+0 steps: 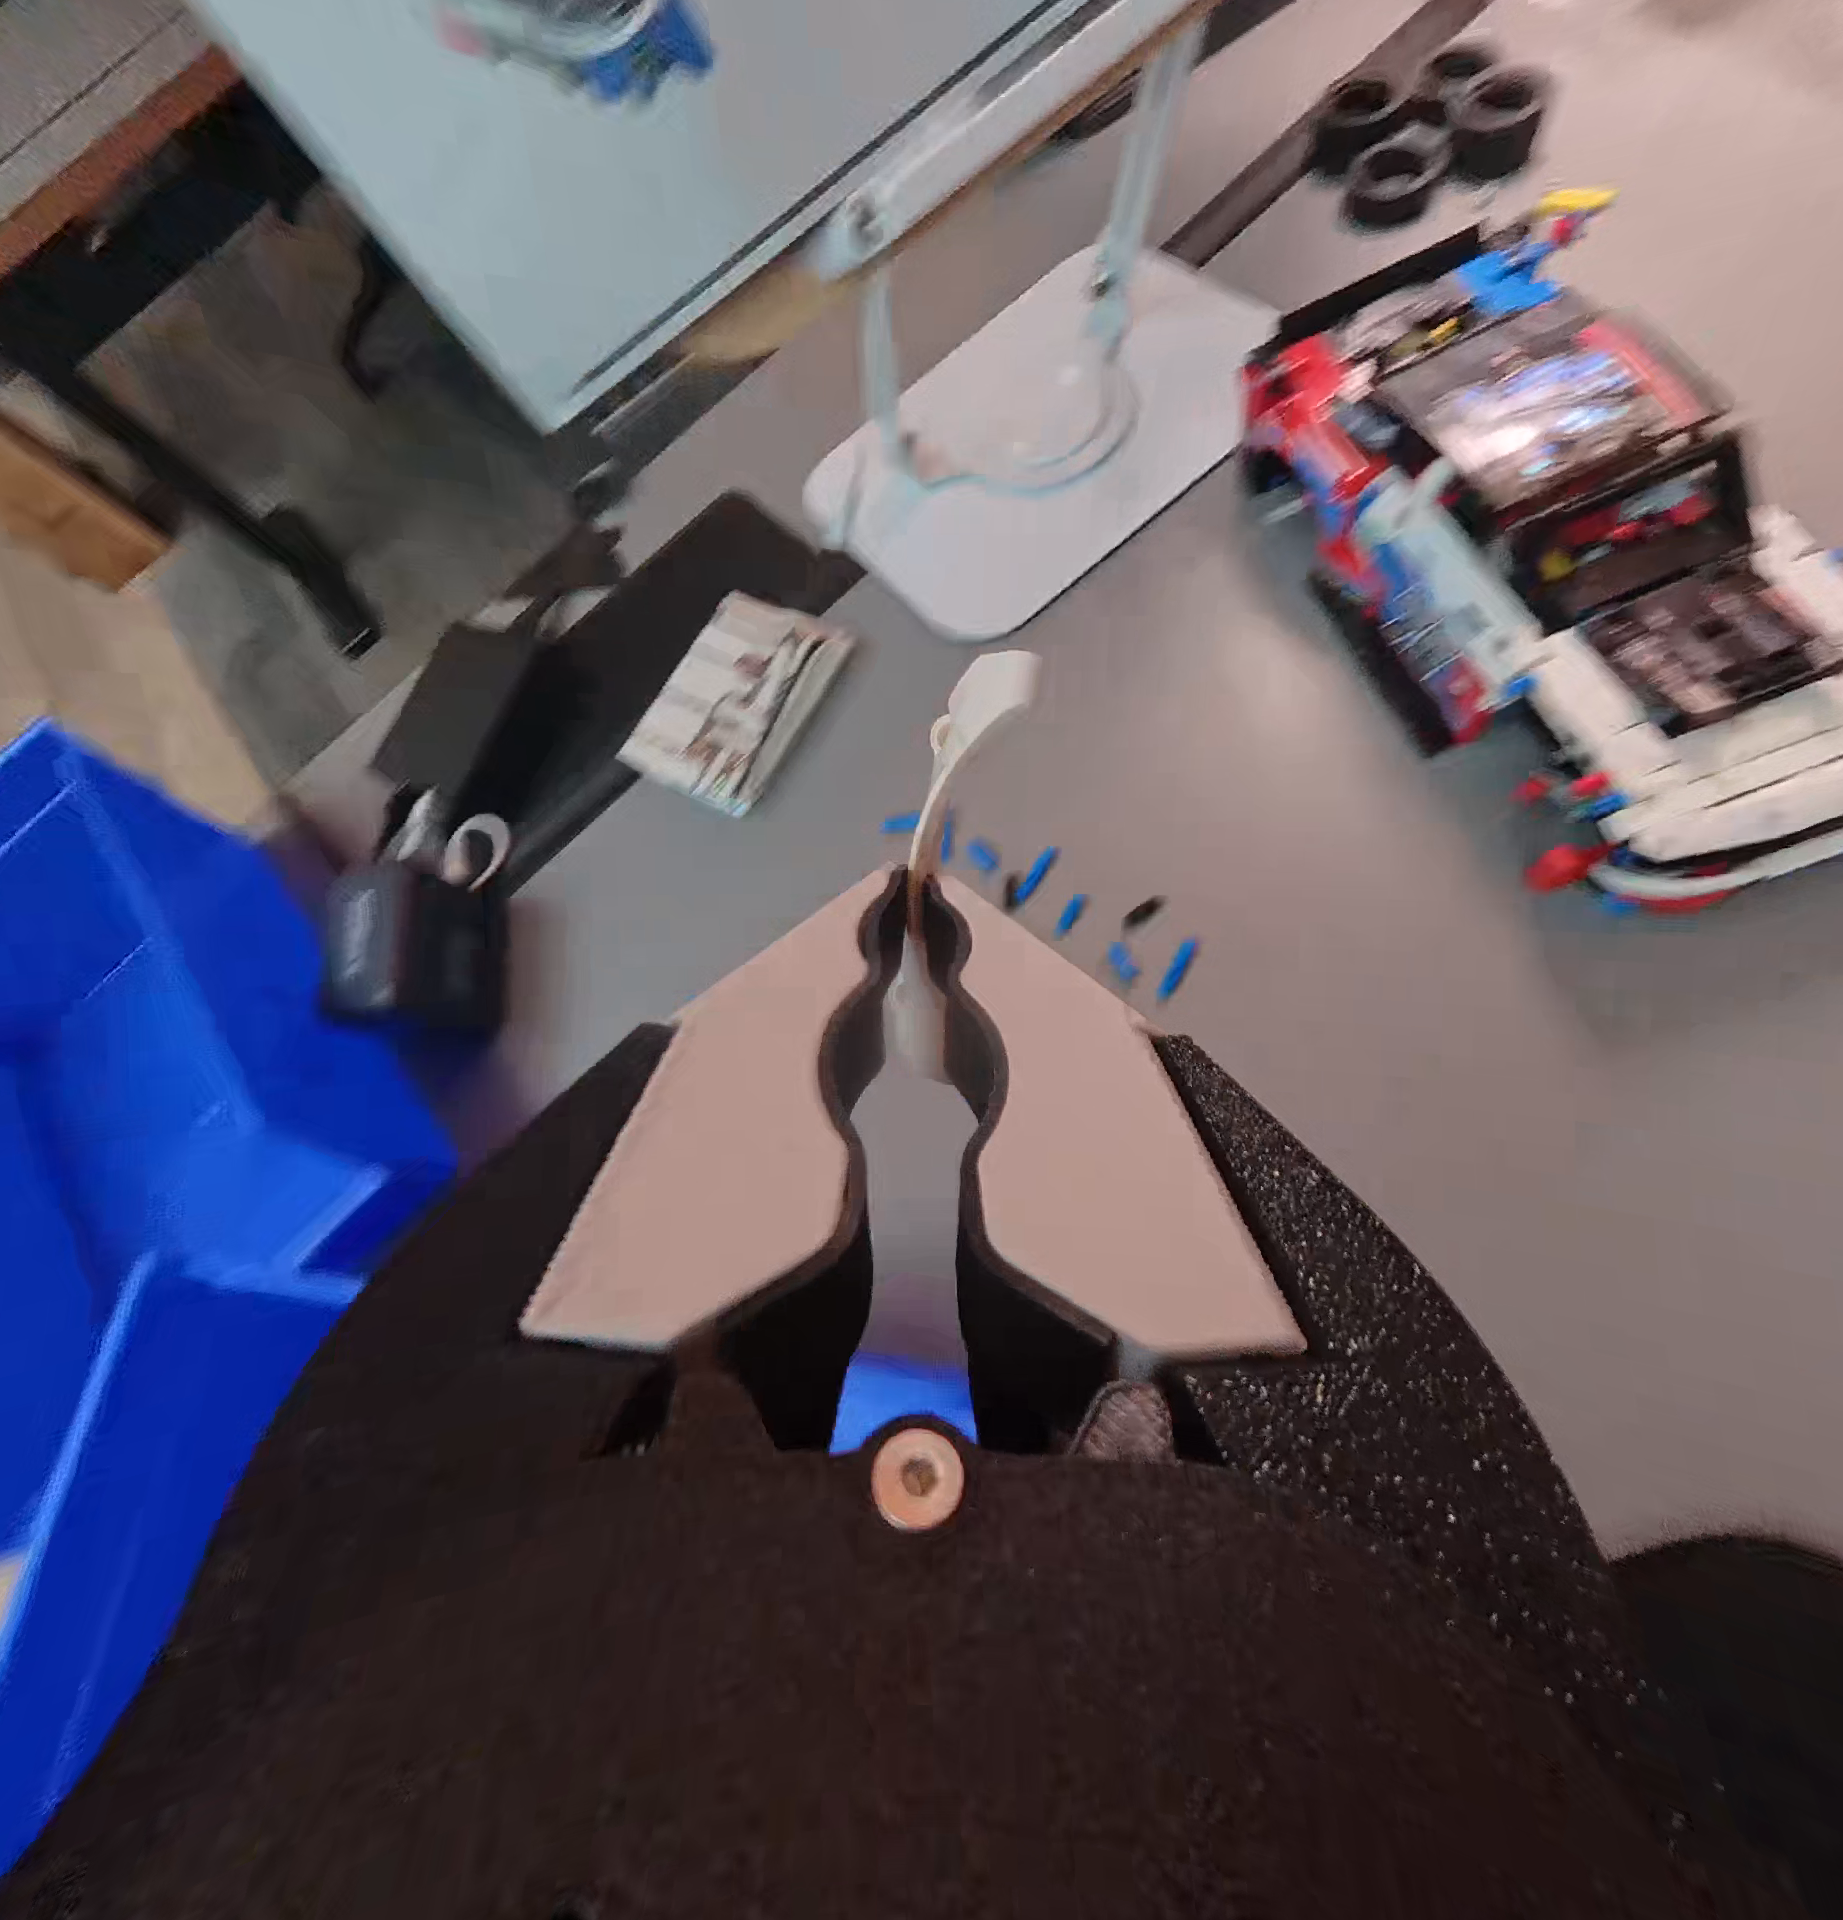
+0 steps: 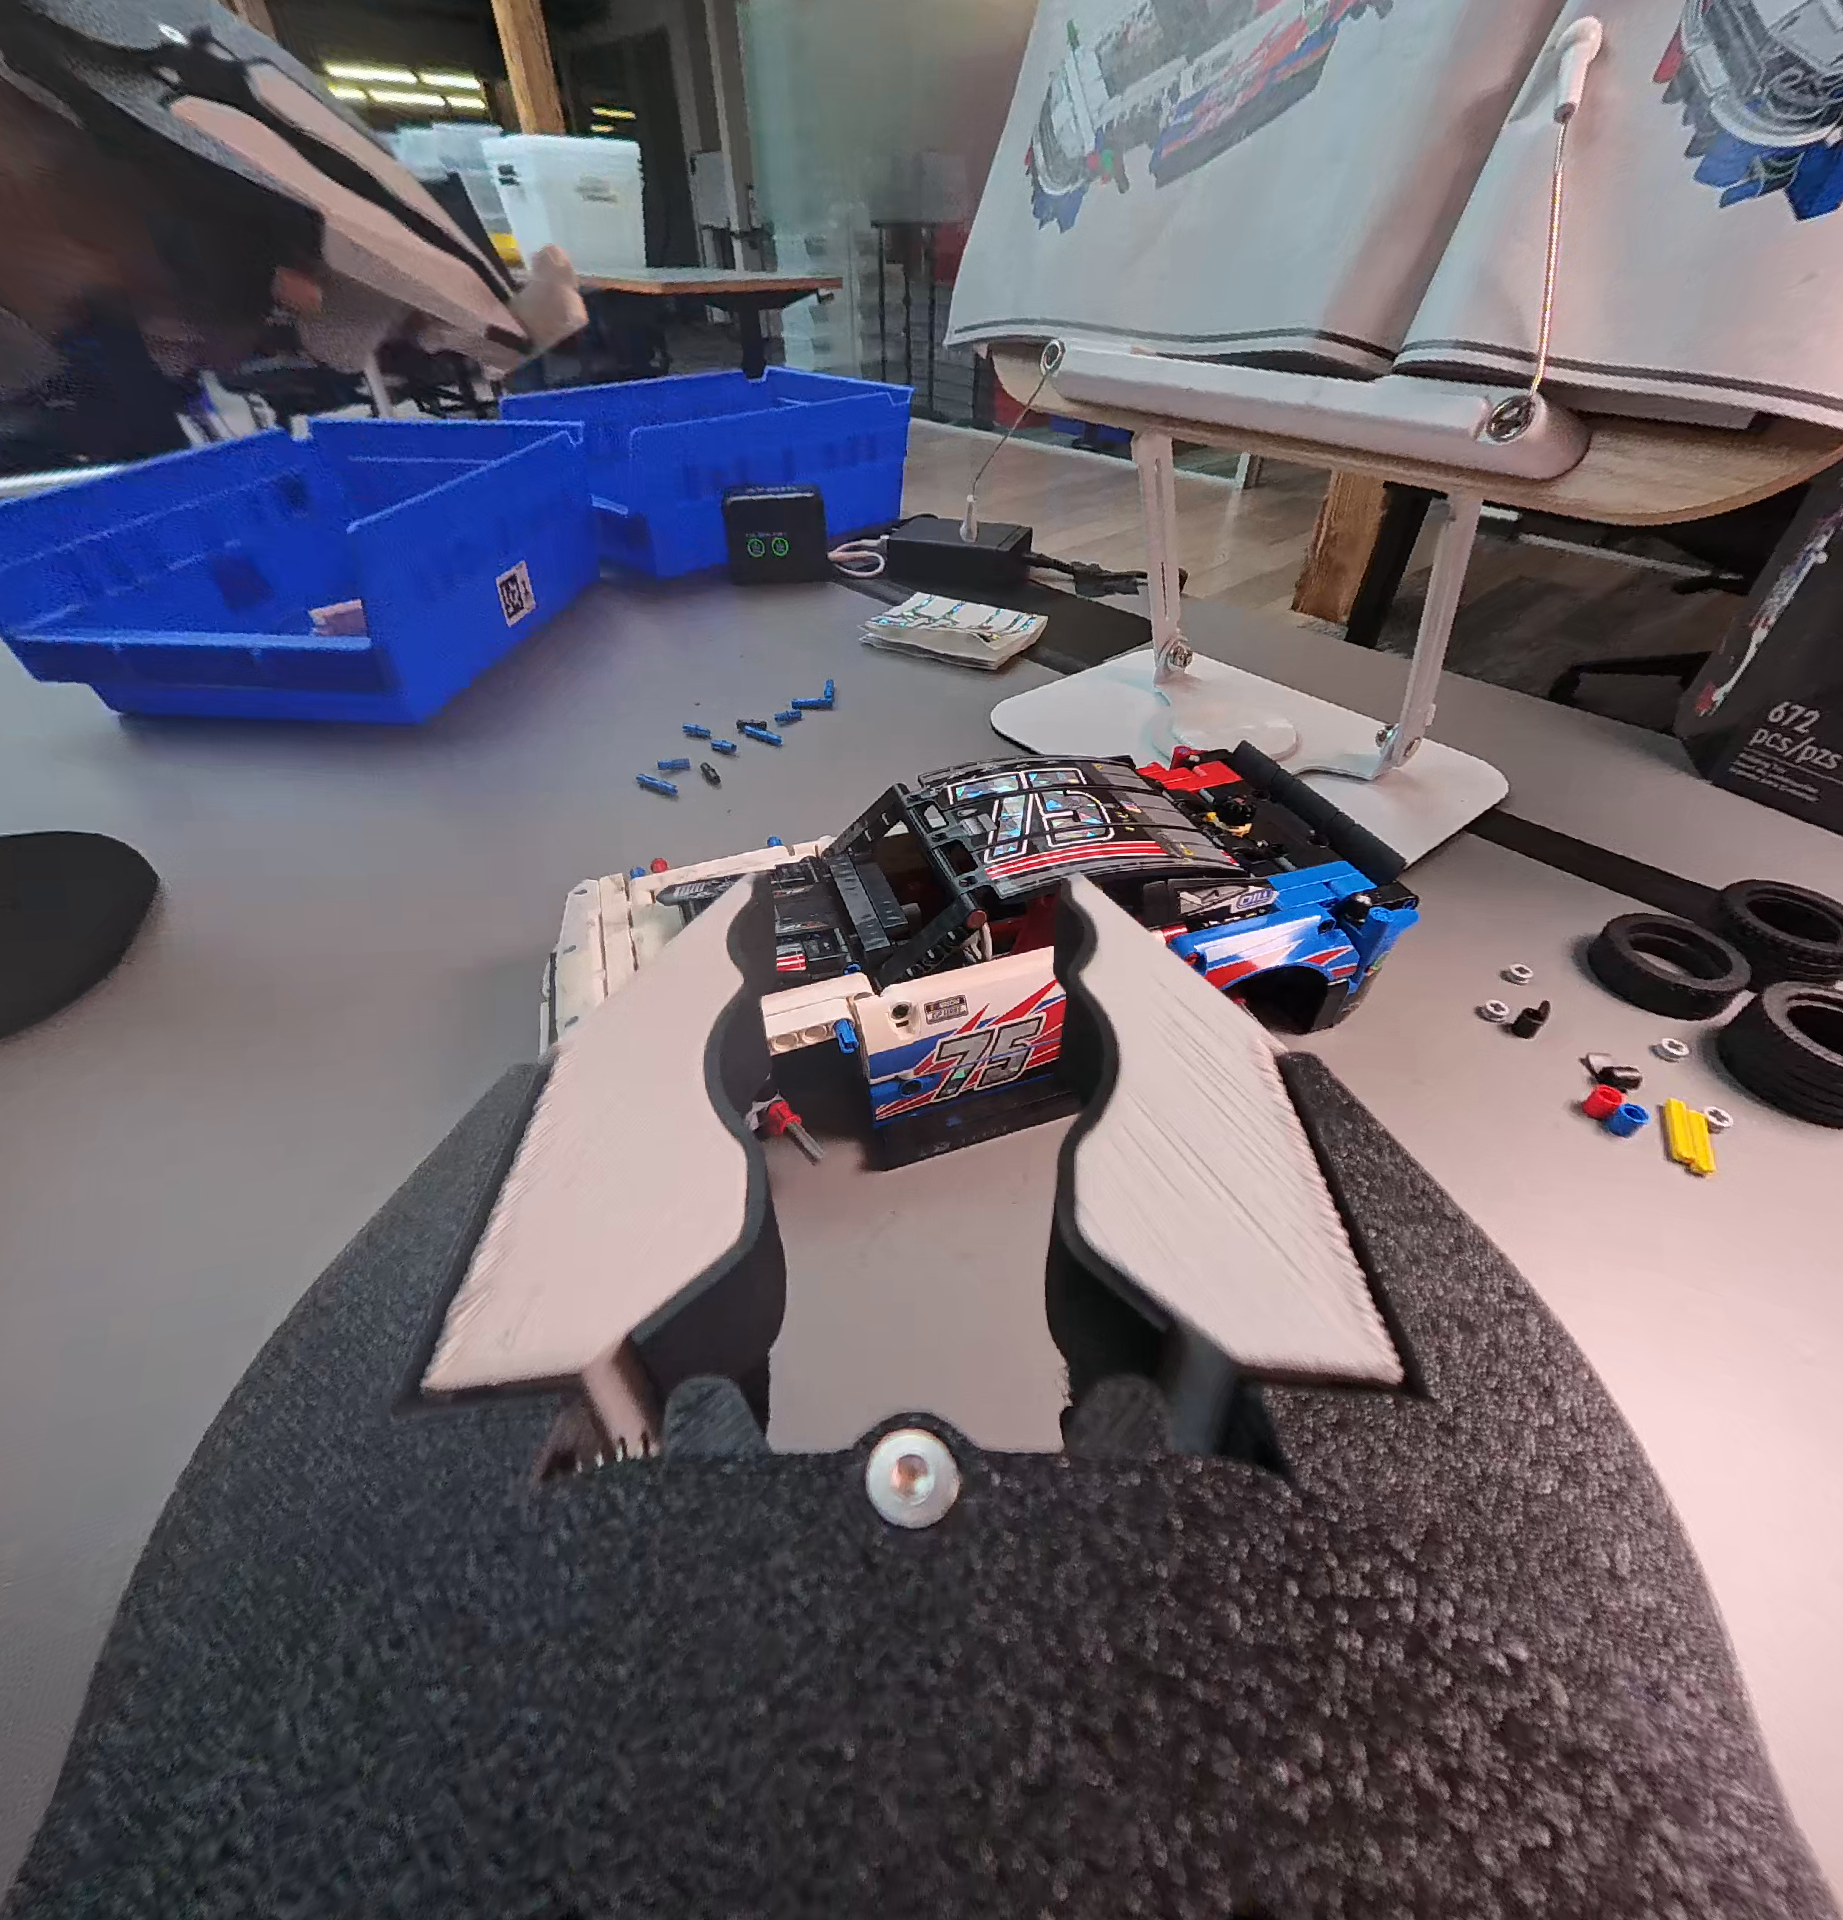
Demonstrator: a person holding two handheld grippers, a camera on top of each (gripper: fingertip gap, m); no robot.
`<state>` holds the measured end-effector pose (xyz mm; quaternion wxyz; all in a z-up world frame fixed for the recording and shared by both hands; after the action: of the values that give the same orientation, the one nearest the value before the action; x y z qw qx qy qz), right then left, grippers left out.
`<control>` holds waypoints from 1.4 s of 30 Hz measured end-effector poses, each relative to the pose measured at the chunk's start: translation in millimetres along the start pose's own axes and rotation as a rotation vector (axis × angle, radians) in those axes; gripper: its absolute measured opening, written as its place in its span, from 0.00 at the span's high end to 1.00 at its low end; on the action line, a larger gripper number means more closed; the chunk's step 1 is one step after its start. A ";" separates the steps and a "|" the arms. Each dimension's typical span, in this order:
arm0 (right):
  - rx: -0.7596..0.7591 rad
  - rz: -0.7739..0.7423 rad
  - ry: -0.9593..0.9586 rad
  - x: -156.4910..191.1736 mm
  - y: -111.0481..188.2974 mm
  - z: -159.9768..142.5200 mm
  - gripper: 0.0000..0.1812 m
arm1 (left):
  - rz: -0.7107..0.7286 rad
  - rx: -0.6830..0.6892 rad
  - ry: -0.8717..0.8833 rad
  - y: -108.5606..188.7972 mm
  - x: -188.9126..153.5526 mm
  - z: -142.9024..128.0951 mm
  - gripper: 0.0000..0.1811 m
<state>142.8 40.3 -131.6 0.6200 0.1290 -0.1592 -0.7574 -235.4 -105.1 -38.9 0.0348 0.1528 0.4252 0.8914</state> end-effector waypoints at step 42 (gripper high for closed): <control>0.006 -0.108 0.111 6.9 -15.5 -9.1 0.87 | -0.220 -0.747 0.352 -62.2 -84.9 -24.1 1.00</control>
<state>131.2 35.6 -146.1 0.5858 0.1813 -0.1198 -0.7808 -166.2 -99.8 -121.7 0.1094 -0.0712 0.0863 0.9877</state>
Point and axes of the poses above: each gripper's, where its closed fingertips meet, y back along the fingers, z out of its top, x = y × z across the jaws, the point moved 8 cm from there along y, back along the fingers, and after that the axes turned 15 degrees about x, right-handed, at the moved point
